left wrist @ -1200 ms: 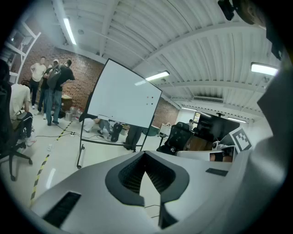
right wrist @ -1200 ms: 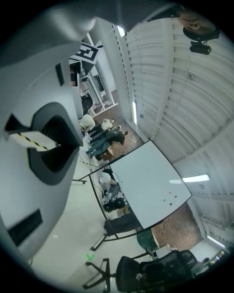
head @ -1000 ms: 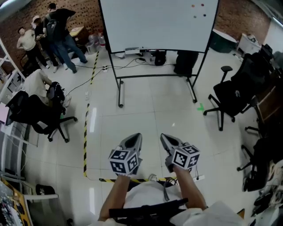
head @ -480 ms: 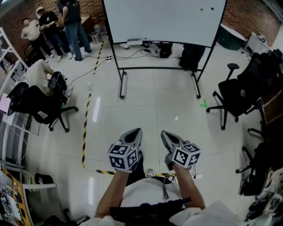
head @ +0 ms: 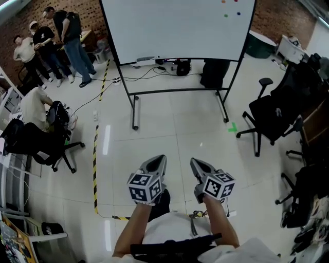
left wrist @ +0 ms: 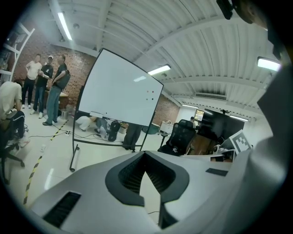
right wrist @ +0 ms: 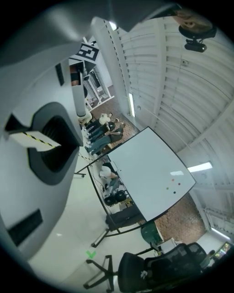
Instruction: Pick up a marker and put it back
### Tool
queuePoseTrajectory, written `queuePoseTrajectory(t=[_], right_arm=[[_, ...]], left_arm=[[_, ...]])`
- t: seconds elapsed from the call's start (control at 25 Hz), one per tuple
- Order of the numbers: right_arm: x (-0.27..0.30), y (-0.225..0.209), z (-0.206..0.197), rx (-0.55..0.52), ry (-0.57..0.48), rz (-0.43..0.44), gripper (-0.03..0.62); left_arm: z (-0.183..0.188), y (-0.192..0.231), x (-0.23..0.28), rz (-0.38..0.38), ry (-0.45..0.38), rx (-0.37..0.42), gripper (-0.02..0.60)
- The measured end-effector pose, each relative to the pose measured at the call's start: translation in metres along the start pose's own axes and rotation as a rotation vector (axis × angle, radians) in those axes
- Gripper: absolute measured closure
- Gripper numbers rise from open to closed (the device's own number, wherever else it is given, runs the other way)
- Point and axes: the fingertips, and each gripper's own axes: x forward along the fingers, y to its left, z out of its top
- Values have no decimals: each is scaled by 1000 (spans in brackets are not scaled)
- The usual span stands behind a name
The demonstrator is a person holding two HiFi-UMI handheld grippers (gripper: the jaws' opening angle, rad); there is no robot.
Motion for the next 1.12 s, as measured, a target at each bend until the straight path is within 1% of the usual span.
queuePoseTrajectory(t=[0.24, 0.48, 0.76, 0.92, 1.12], right_arm=[[79, -5, 40, -14, 8, 4, 585], [153, -12, 82, -7, -10, -13, 585], [233, -8, 120, -30, -29, -10, 585], [265, -7, 122, -38, 6, -7, 585], [292, -22, 132, -34, 19, -14, 585]], left_arm=[[43, 61, 43, 1, 2, -22, 584], [94, 118, 86, -18, 0, -21, 584], [140, 178, 121, -35, 0, -2, 584], [154, 205, 133, -19, -9, -24, 584], [157, 230, 153, -6, -1, -51, 584]])
